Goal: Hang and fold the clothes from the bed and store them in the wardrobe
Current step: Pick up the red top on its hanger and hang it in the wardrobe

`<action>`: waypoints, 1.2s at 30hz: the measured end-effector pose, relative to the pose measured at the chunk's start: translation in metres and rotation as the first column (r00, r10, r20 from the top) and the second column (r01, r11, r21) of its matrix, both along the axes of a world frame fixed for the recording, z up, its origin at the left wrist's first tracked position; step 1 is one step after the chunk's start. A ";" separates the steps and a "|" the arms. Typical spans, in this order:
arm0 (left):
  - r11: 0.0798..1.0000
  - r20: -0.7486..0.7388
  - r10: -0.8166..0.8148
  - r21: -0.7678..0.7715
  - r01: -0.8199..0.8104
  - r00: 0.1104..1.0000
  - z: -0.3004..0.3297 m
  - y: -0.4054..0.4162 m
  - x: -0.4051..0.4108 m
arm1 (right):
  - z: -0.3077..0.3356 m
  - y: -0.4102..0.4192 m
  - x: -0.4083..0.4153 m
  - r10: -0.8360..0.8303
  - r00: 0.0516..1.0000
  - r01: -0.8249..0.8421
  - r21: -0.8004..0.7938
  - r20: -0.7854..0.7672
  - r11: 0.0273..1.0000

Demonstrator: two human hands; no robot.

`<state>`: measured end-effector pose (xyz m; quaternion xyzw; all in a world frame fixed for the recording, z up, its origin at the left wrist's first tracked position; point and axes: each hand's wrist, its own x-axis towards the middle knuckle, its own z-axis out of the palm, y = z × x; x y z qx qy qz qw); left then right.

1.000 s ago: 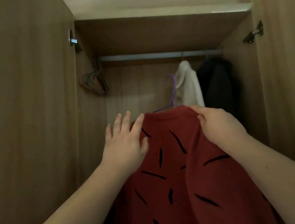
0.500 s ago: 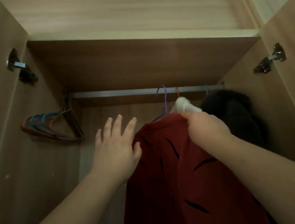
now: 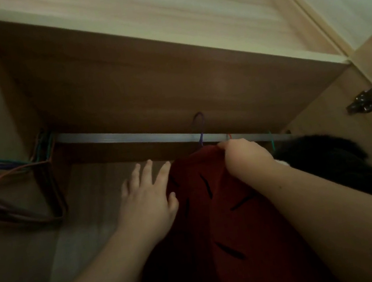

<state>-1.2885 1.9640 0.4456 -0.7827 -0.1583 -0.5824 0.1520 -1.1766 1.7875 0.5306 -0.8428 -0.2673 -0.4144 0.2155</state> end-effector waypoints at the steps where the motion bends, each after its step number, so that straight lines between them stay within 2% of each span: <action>1: 1.000 -0.001 0.000 0.010 0.000 1.000 0.002 0.005 0.003 | 0.003 0.007 0.003 -0.005 1.000 0.004 -0.015 -0.025 1.000; 8: 0.998 -0.010 -0.011 0.055 0.012 1.000 0.008 0.019 0.013 | 0.012 0.025 0.014 -0.035 0.984 0.007 -0.154 -0.177 0.988; 12: 0.998 0.001 -0.023 0.051 0.023 1.000 0.003 0.017 0.014 | 0.004 0.021 0.010 0.009 0.974 -0.030 -0.088 -0.225 0.996; 15: 0.999 -0.002 -0.033 0.026 0.033 0.999 -0.008 0.008 0.012 | -0.006 0.019 0.000 0.007 0.987 -0.022 -0.094 -0.160 0.995; 19: 1.000 -0.020 0.000 -0.002 0.000 1.000 -0.027 -0.011 0.007 | -0.024 0.011 -0.014 0.001 0.991 0.015 -0.123 0.133 0.992; 21: 1.000 -0.015 0.017 0.015 -0.016 1.000 -0.036 -0.027 0.002 | -0.034 0.003 -0.018 0.040 0.980 -0.027 -0.067 0.197 0.997; 24: 0.999 -0.012 0.033 0.017 -0.033 0.999 -0.048 -0.055 -0.008 | -0.052 -0.012 -0.017 0.163 0.964 -0.164 -0.012 0.211 0.986; 27: 0.999 -0.031 0.045 -0.009 -0.046 0.998 -0.066 -0.083 -0.018 | -0.089 -0.035 -0.017 0.270 0.932 -0.280 0.008 0.243 0.960; 30: 0.996 -0.067 0.058 -0.062 -0.062 0.996 -0.097 -0.112 -0.030 | -0.141 -0.066 -0.025 0.291 0.912 -0.311 0.022 0.289 0.950; 36: 0.990 -0.175 0.061 -0.116 -0.082 0.983 -0.163 -0.175 -0.052 | -0.262 -0.117 -0.052 0.475 0.871 -0.486 0.090 0.124 0.869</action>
